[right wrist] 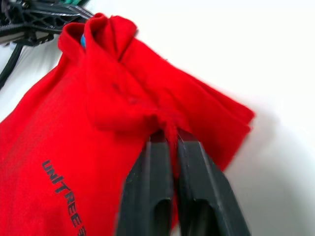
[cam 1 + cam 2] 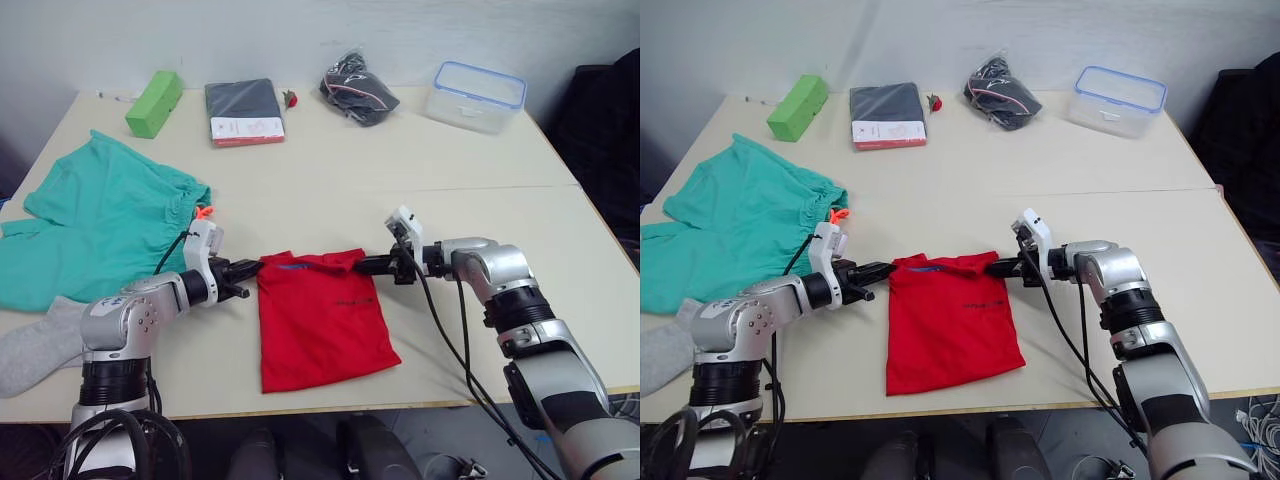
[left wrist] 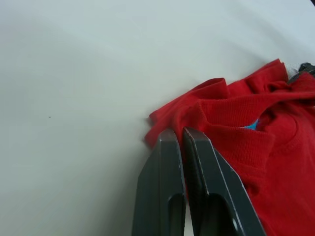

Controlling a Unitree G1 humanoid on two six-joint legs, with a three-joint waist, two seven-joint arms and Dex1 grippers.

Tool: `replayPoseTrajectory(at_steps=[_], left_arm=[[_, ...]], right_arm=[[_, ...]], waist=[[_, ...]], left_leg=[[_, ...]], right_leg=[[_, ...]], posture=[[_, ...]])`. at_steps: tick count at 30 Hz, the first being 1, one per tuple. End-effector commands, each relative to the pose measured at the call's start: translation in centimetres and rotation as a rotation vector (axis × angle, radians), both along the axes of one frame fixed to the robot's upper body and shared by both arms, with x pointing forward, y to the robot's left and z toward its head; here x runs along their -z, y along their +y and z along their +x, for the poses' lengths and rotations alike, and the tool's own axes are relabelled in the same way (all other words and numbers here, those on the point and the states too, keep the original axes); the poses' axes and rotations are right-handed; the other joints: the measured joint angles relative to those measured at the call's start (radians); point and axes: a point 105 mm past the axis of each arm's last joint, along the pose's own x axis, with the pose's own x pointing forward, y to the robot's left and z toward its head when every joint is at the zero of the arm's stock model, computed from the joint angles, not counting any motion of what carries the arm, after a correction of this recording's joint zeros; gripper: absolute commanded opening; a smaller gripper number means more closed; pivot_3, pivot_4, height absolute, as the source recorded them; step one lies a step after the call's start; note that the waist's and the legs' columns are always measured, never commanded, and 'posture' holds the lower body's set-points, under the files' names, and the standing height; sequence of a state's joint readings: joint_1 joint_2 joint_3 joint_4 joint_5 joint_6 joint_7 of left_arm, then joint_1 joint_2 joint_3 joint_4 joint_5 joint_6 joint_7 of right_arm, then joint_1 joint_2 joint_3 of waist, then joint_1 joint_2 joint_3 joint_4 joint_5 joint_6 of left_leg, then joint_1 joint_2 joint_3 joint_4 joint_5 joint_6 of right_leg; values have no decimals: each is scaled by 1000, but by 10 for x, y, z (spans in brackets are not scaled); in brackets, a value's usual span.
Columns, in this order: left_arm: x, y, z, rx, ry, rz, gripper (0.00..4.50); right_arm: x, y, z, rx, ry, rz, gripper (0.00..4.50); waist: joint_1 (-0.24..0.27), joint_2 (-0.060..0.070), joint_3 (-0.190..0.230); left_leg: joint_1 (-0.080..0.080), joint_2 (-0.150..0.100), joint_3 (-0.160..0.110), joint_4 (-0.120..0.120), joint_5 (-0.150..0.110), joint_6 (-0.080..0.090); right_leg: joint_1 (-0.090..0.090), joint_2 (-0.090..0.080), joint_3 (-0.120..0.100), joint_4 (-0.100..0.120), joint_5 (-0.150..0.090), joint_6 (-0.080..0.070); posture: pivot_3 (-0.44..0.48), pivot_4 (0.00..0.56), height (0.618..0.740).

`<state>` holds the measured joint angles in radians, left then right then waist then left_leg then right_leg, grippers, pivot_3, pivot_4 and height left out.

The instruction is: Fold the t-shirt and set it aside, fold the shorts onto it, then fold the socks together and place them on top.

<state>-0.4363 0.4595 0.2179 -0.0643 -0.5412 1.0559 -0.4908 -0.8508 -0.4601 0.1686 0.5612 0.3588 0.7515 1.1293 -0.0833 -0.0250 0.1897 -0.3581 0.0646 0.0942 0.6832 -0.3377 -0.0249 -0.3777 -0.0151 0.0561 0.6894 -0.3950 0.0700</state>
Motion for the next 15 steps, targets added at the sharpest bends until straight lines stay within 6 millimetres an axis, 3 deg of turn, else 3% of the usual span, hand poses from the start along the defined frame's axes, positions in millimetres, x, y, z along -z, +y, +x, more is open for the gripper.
replayPoseTrajectory(at_steps=[1,5,7,9,11,12,15], left_arm=[[-15,2,2,-15,-73,-19,789],[-37,2,-2,21,-191,-8,1971],[-60,-18,-24,211,-336,30,2634],[-58,-36,-46,394,-402,140,3231],[-42,-45,-60,526,-420,261,3231],[-30,-48,-68,602,-425,307,3120],[-8,-54,-80,739,-424,374,2383]], right_arm=[[-24,-5,10,78,-14,93,1360],[-55,-15,14,137,-82,203,2673],[-68,-20,2,101,-266,170,3362],[-67,-15,-22,12,-425,101,3374],[-59,-7,-43,-65,-503,60,3374],[-54,-1,-53,-102,-540,46,3167],[-42,13,-71,-169,-608,9,2465]], waist=[[0,0,0],[0,0,0],[0,0,0],[3,0,0],[5,1,-1],[5,1,-1],[-1,1,-1]], left_leg=[[0,0,0,0,0,0],[0,0,0,0,0,0],[-1,0,0,-1,0,-1],[-9,0,-1,-1,0,-2],[-14,0,-1,-2,-1,-4],[-14,0,0,-1,-1,-4],[-14,0,1,-1,-1,-4]], right_leg=[[0,0,0,0,0,0],[0,0,0,0,0,0],[-1,1,0,-1,0,0],[-8,1,0,-1,0,0],[-13,2,0,-1,0,1],[-13,2,1,-1,0,1],[-13,2,2,-3,0,1]], posture=[[0,150,740],[0,150,740],[0,150,740],[0,150,740],[0,150,740],[0,150,740],[0,150,740]])
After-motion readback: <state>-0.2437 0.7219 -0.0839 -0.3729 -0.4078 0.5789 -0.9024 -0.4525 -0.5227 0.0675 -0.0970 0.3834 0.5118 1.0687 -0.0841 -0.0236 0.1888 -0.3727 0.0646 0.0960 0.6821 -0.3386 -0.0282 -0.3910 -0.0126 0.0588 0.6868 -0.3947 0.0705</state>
